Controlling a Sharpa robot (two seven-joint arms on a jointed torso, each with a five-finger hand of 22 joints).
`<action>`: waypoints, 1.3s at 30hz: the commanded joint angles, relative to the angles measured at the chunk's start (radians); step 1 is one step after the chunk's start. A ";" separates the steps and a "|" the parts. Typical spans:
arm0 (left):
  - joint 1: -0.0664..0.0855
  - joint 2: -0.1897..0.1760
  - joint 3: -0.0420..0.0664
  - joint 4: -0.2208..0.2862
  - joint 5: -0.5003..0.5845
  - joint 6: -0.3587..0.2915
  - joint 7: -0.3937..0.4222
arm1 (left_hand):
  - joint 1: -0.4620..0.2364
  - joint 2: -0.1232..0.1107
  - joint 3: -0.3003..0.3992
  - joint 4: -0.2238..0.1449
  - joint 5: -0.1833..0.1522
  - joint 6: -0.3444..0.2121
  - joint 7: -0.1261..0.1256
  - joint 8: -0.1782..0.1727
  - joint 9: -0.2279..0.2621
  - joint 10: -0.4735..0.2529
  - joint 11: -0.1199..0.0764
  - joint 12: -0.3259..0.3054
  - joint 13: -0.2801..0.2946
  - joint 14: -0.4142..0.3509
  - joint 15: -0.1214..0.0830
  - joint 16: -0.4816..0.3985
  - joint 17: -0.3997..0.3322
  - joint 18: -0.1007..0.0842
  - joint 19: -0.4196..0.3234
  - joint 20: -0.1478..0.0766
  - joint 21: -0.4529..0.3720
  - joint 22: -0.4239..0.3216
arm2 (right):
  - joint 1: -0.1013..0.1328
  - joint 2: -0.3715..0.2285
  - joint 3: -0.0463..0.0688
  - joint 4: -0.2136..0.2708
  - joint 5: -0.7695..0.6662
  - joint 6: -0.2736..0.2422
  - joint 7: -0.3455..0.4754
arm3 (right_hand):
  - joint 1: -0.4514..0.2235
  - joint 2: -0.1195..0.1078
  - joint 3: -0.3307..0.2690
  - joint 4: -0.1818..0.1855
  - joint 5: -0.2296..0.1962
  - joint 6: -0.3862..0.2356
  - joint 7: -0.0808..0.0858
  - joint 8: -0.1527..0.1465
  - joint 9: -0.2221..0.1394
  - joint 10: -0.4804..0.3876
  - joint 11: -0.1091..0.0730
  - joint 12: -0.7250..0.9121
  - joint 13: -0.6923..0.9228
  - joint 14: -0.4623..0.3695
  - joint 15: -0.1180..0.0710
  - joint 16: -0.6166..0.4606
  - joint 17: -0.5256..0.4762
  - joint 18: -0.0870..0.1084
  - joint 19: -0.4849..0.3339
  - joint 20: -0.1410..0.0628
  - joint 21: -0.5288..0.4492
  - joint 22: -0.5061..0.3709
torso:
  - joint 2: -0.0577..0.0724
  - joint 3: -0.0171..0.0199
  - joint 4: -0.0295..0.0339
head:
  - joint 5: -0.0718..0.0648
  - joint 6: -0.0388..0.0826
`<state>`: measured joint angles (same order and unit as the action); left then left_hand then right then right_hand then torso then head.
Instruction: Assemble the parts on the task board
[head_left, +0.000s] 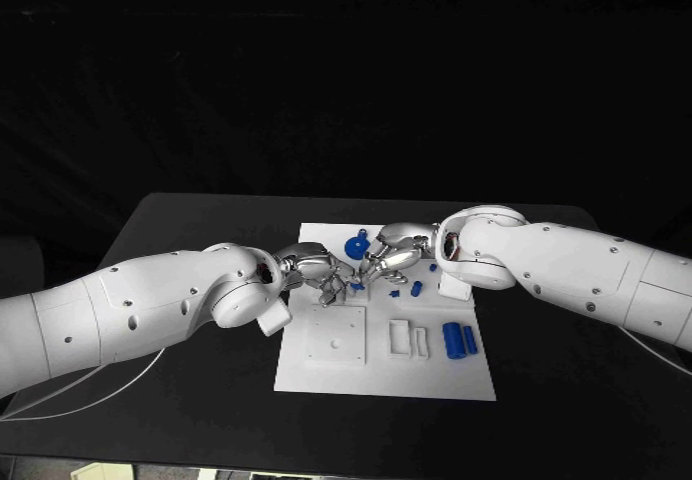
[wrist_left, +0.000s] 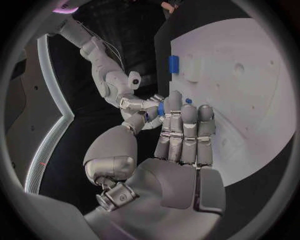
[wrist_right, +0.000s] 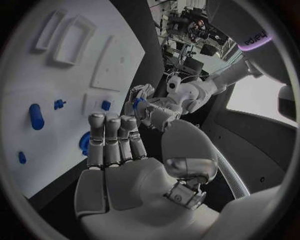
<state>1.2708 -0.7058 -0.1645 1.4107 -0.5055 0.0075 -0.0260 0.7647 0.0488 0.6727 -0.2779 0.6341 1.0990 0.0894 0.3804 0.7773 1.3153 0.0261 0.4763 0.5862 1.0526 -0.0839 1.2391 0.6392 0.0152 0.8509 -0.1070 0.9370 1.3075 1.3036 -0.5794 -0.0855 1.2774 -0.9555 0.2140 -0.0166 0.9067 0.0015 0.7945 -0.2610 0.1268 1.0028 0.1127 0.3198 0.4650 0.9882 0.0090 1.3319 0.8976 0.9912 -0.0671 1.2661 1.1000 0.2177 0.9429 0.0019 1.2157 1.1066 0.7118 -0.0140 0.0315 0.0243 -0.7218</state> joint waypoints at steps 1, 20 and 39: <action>0.005 0.005 0.006 0.005 -0.012 -0.013 0.027 | 0.007 0.008 0.010 -0.007 0.007 0.052 -0.057 -0.002 0.002 0.066 -0.077 0.004 0.001 -0.006 -0.037 0.005 0.001 0.004 -0.004 -0.104 0.005 0.022 | -0.005 0.006 -0.003 0.005 0.005 0.006 0.015 | 0.002 0.009 0.007 0.001 -0.005 0.006 0.000 0.004 0.001 0.005 -0.004 -0.005 -0.001 -0.002 -0.002 0.001 -0.001 0.044 0.000 0.002 0.001 -0.001 | 0.000 -0.0008 0.0002 | 0.000 0.000; 0.008 -0.004 0.006 -0.014 -0.183 -0.040 -0.042 | 0.014 -0.001 0.014 -0.008 0.011 0.056 -0.059 -0.002 0.012 0.068 -0.079 0.009 0.005 -0.004 -0.039 0.010 0.002 0.005 -0.002 -0.107 0.011 0.022 | -0.005 -0.013 0.006 -0.086 0.188 -0.310 0.121 | -0.081 -0.027 -0.102 0.005 0.193 -0.065 0.029 -0.028 -0.014 -0.032 0.024 -0.051 -0.047 -0.039 0.019 -0.043 -0.039 0.044 -0.042 0.032 -0.045 -0.028 | -0.007 0.0037 0.0008 | 0.009 0.004; 0.109 0.052 0.004 -0.095 -0.417 0.081 -0.409 | 0.015 -0.017 0.014 -0.007 0.073 0.082 -0.068 -0.009 0.042 0.097 -0.093 0.015 0.005 0.036 -0.058 0.016 -0.010 0.011 0.032 -0.122 0.033 0.019 | 0.014 -0.052 0.052 -0.179 0.228 -0.434 0.196 | -0.068 -0.015 -0.120 -0.010 0.270 -0.073 0.028 -0.025 -0.016 -0.024 0.022 -0.102 -0.128 -0.042 0.027 -0.093 -0.108 0.044 -0.064 0.053 -0.099 -0.063 | -0.036 0.0235 -0.0079 | 0.029 -0.004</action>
<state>1.3758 -0.6603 -0.1601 1.3238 -0.8554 0.0233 -0.3436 0.7777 0.0357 0.6757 -0.2749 0.6942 1.1055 0.0927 0.3747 0.8180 1.3161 0.0241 0.4884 0.5916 1.0544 -0.0833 1.2514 0.6300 0.0150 0.8765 -0.1138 0.9650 1.3080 1.3149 -0.6315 -0.0347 1.1056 -0.7421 -0.1823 0.1453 0.8372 -0.0184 0.6744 -0.2653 0.3941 0.9387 0.1408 0.2942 0.4493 0.9595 0.0305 1.2350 0.7703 0.9493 -0.0439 1.1782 0.9922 0.2416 0.8801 0.0498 1.1201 1.0437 0.6822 0.0054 0.0249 0.0508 -0.7243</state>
